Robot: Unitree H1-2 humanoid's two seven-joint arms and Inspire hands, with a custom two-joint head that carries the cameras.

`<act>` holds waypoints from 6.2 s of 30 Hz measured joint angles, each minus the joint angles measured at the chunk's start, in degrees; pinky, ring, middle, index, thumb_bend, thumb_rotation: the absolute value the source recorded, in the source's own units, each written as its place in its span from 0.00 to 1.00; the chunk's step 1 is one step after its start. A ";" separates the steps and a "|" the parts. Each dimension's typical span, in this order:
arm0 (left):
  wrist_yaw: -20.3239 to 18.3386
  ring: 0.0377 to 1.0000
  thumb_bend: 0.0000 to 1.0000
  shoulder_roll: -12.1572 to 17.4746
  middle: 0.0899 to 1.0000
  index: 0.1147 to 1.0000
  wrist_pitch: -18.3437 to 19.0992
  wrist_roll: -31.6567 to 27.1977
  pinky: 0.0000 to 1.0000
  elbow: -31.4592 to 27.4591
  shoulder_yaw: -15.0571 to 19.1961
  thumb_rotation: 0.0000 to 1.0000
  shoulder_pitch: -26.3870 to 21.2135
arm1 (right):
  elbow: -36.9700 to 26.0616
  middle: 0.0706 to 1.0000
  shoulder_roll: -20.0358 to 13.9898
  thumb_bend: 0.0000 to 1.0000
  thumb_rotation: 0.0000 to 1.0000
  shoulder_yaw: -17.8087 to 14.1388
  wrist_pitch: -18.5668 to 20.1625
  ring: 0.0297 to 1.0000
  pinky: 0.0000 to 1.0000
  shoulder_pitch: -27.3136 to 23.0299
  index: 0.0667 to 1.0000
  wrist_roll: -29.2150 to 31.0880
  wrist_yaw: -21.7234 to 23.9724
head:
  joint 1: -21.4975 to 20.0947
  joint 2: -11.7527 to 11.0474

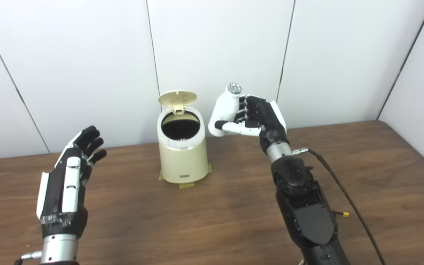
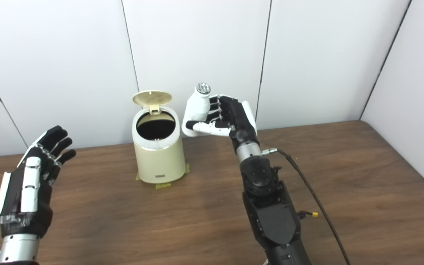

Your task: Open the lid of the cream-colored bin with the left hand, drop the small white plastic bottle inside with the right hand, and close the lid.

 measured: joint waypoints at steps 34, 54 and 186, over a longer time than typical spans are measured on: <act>0.50 0.86 0.40 -1.67 0.86 0.83 -1.84 2.54 0.81 0.84 -1.30 0.86 0.27 | 7.58 0.46 4.61 0.52 0.00 3.38 -3.69 0.41 0.35 -4.65 0.45 -3.73 -0.75 | 2.99 -0.88; 0.58 0.84 0.38 -2.48 0.85 0.82 -3.13 4.42 0.78 0.84 -2.17 0.88 0.30 | 21.15 0.44 5.17 0.52 0.00 4.81 -20.19 0.42 0.33 -6.10 0.46 -8.81 -9.14 | 4.31 -1.58; 2.51 0.83 0.42 -4.80 0.84 0.80 -3.27 6.65 0.77 0.50 -4.02 0.84 0.32 | 27.27 0.59 4.82 0.92 0.03 7.24 -18.73 0.56 0.46 -12.44 0.59 -16.05 -13.00 | 6.33 -2.64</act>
